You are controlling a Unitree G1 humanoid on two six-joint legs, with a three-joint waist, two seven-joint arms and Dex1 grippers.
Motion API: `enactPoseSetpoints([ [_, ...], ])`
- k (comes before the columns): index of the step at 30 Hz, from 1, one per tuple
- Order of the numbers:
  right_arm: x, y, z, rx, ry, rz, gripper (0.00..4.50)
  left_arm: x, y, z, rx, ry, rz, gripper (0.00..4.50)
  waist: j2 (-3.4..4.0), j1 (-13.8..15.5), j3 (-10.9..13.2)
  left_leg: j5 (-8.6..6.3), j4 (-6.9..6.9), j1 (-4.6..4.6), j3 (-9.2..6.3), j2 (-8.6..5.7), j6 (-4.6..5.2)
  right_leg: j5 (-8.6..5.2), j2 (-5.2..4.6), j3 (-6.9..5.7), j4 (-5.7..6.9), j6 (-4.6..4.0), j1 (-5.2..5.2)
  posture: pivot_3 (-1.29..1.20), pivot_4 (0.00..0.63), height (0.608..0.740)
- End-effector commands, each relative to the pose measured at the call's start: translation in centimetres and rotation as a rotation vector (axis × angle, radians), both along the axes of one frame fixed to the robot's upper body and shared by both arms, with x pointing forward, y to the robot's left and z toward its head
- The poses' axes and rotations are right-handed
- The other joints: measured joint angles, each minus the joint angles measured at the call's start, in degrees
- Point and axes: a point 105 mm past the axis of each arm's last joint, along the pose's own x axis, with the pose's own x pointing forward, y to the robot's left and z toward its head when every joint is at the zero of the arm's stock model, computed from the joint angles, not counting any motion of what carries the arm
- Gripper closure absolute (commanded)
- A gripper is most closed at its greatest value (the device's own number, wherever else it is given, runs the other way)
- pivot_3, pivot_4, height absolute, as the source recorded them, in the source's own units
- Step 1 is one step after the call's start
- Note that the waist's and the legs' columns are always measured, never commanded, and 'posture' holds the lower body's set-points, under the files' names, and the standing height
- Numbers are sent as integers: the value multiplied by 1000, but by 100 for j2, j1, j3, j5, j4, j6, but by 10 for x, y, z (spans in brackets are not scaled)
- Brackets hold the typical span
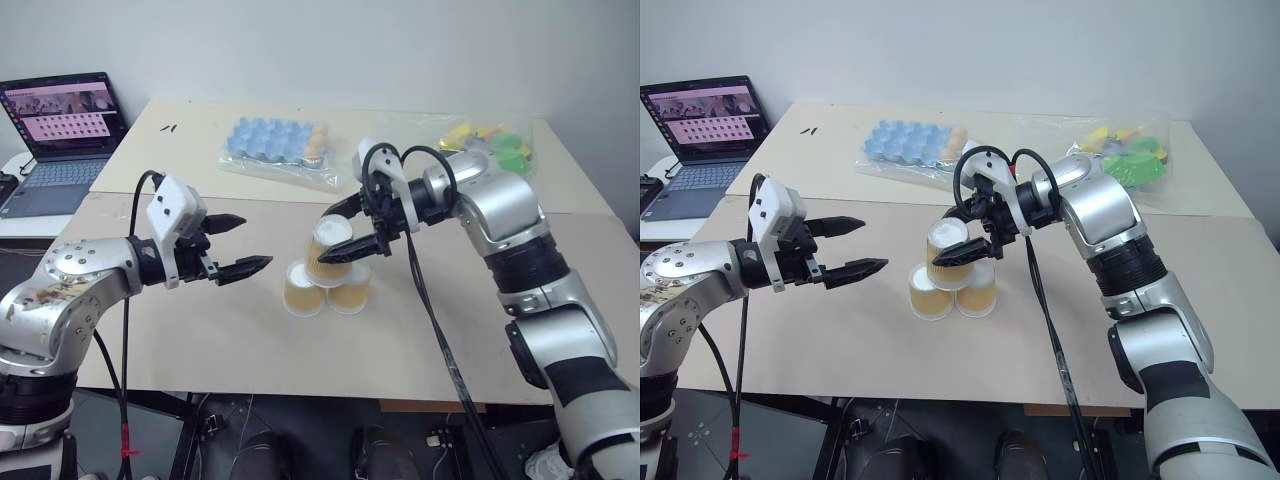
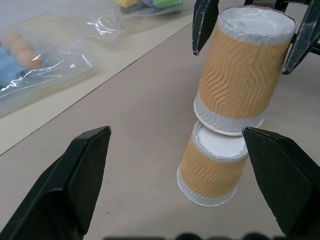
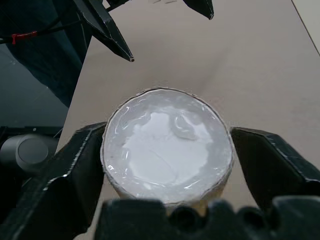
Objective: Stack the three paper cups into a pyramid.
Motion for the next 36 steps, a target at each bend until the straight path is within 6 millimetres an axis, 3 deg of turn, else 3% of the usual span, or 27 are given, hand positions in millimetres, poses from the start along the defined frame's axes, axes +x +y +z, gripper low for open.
enactPoseSetpoints([
  [1, -8, -1, 36, 81, -82, 43, 57, -2, 0, 11, -1, -50, -3, 0, 0, 0, 0, 0, 0, 0, -1, 0, 0, 0, 0, 0, 0, 0, 0, 0, 150, 733],
  [4, -15, -4, 56, 133, -95, 63, 57, -1, -1, 11, 0, -50, -3, 0, 0, 2, 0, 0, 0, -1, -1, 0, 0, 0, 0, 0, 0, 0, 0, 0, 150, 733],
  [7, -35, -15, 110, 276, -143, 96, 57, -1, 0, 11, -1, -51, 2, 0, 4, 5, 4, 0, 0, -2, -1, 0, 0, 0, 0, 0, 0, 0, -2, 0, 150, 733],
  [10, -36, -40, 158, 460, -169, -7, 57, 0, 7, 11, -20, -61, 49, 0, 4, 13, 3, 0, -1, -15, -2, 0, 0, 0, 0, 0, 3, -1, -16, 0, 150, 733],
  [13, -21, -82, 178, 626, -207, -238, 57, 9, 28, 9, -87, -76, 201, 0, -5, 23, -2, 0, -8, -15, -5, -1, 1, 1, 0, -3, -3, -1, -10, 0, 150, 733],
  [15, 7, -124, 161, 637, -252, -541, 57, 17, 52, 3, -122, -95, 375, 0, -24, 26, -11, -1, -10, -9, -8, 0, 1, 1, 0, -9, -10, -1, 4, 0, 150, 733],
  [17, 30, -162, 125, 549, -283, -830, 57, 23, 73, -1, -170, -116, 527, 0, -36, 28, -17, -2, -10, 11, -9, -4, 2, 0, -6, -8, -10, 0, 25, 0, 150, 733],
  [19, 45, -194, 75, 399, -295, -1072, 57, 28, 95, -4, -222, -145, 691, 0, -39, 32, -19, -2, -6, 18, -6, -3, 2, 0, -15, 2, -15, 1, 23, 0, 150, 733],
  [21, 54, -213, 19, 195, -312, -1246, 57, 33, 115, -12, -251, -168, 845, 0, -39, 37, -19, -1, -6, 23, -7, 0, 1, 0, -16, 3, -13, 1, 26, 0, 150, 733],
  [22, 56, -217, -4, 150, -303, -1305, 57, 34, 123, -16, -267, -180, 910, 0, -34, 26, -19, 0, -6, 19, -4, -1, 0, 0, -16, 7, -8, 2, 19, 0, 150, 733],
  [25, 59, -222, -42, 125, -344, -1422, 57, 40, 139, -22, -323, -214, 1049, 0, -28, -45, -16, 4, -14, 19, 4, -4, -6, -1, -12, 11, -5, 2, 8, 0, 150, 733],
  [30, 58, -223, -67, 211, -522, -1549, 57, 48, 152, -45, -353, -237, 1216, 0, -25, -70, -15, 8, -18, 24, 6, -5, -13, -1, -8, 14, -5, 3, 9, 0, 150, 733],
  [33, 48, -227, -100, 289, -486, -1648, 57, 52, 157, -64, -363, -236, 1299, 0, -29, -28, -19, 8, -19, 30, 5, -5, -13, -1, -7, 9, -8, 3, 20, 0, 150, 733],
  [36, 45, -223, -114, 294, -489, -1667, 57, 55, 161, -73, -376, -243, 1325, 0, -30, 3, -19, 8, -21, 29, 5, -6, -13, -1, -5, 2, -8, 3, 25, 0, 150, 733],
])
